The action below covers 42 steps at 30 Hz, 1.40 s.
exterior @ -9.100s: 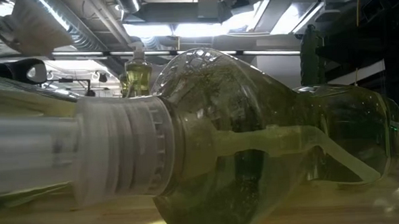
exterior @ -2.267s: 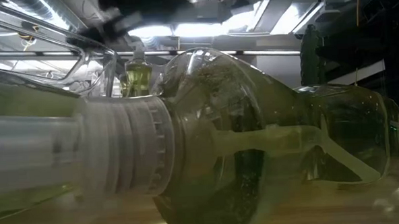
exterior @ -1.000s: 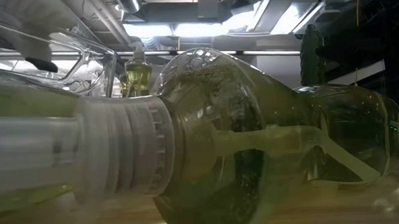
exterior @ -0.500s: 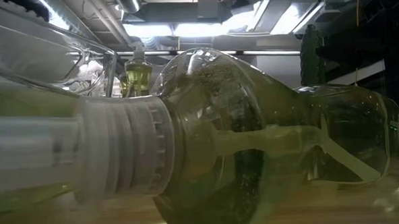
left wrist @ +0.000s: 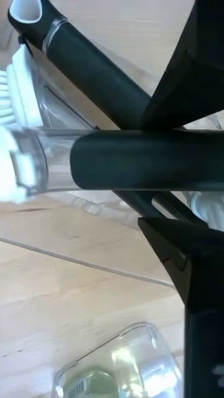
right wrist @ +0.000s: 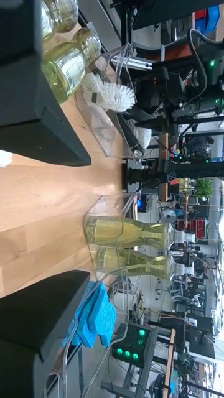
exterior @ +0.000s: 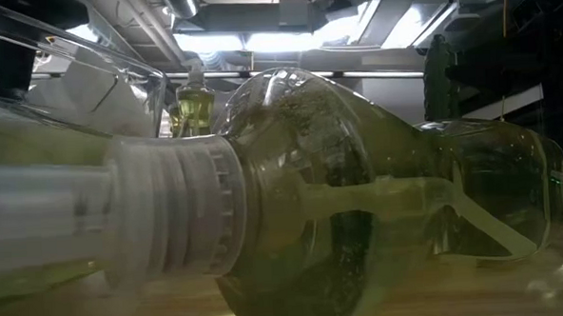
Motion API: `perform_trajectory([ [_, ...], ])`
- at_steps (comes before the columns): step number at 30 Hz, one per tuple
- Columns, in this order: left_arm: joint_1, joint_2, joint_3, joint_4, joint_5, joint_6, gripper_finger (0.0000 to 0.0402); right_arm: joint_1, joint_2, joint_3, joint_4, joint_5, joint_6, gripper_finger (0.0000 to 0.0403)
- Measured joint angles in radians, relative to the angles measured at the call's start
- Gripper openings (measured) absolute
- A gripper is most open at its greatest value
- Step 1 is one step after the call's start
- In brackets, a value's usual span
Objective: Pick & Place Kitchen Sink Supplies
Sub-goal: Put the dish brush into the bottom transparent bin
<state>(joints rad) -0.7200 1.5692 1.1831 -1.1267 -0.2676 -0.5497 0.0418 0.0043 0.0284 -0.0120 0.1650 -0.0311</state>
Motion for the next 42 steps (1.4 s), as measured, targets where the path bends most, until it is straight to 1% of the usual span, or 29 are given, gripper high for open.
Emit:
perform_trajectory([
  [6,-0.020,0.000,0.000,-0.001,0.000,0.066,0.0234,0.000,0.000,0.000,0.000,0.000,0.000,0.0284],
  [11,-0.043,-0.012,0.005,-0.003,0.000,0.043,0.0225,0.000,0.000,0.000,0.000,0.000,0.000,0.0284],
  [14,-0.058,-0.030,0.037,-0.002,-0.011,0.022,0.0221,0.000,0.000,0.000,0.000,0.000,0.000,0.0284],
  [17,-0.076,-0.053,0.081,0.001,-0.063,0.014,0.0218,0.000,0.000,0.000,0.000,0.000,0.000,0.0284],
  [22,-0.097,-0.072,0.151,0.010,-0.233,0.025,0.0218,0.000,0.000,0.000,0.000,0.000,0.000,0.0284],
  [24,-0.095,-0.072,0.162,0.021,-0.284,0.037,0.0218,0.000,0.000,0.000,0.000,0.000,0.000,0.0284],
  [26,-0.080,-0.072,0.163,0.064,-0.320,0.040,0.0217,0.000,0.000,0.000,0.000,0.000,0.000,0.0284],
  [30,-0.020,-0.070,0.163,0.170,-0.344,0.061,0.0217,0.000,0.000,0.000,0.000,0.000,0.000,0.0284],
  [33,0.030,-0.061,0.163,0.314,-0.343,0.162,0.0216,0.000,0.000,0.000,0.000,0.000,0.000,0.0284],
  [35,0.065,-0.052,0.163,0.441,-0.342,0.244,0.0216,0.000,0.000,0.000,0.000,0.000,0.000,0.0284],
  [39,0.142,-0.024,0.163,0.658,-0.286,0.376,0.0218,0.000,0.000,0.000,0.000,0.000,0.000,0.0284],
  [42,0.196,0.000,0.163,0.739,-0.218,0.462,0.0218,0.000,0.000,0.000,0.000,0.000,0.000,0.0284],
])
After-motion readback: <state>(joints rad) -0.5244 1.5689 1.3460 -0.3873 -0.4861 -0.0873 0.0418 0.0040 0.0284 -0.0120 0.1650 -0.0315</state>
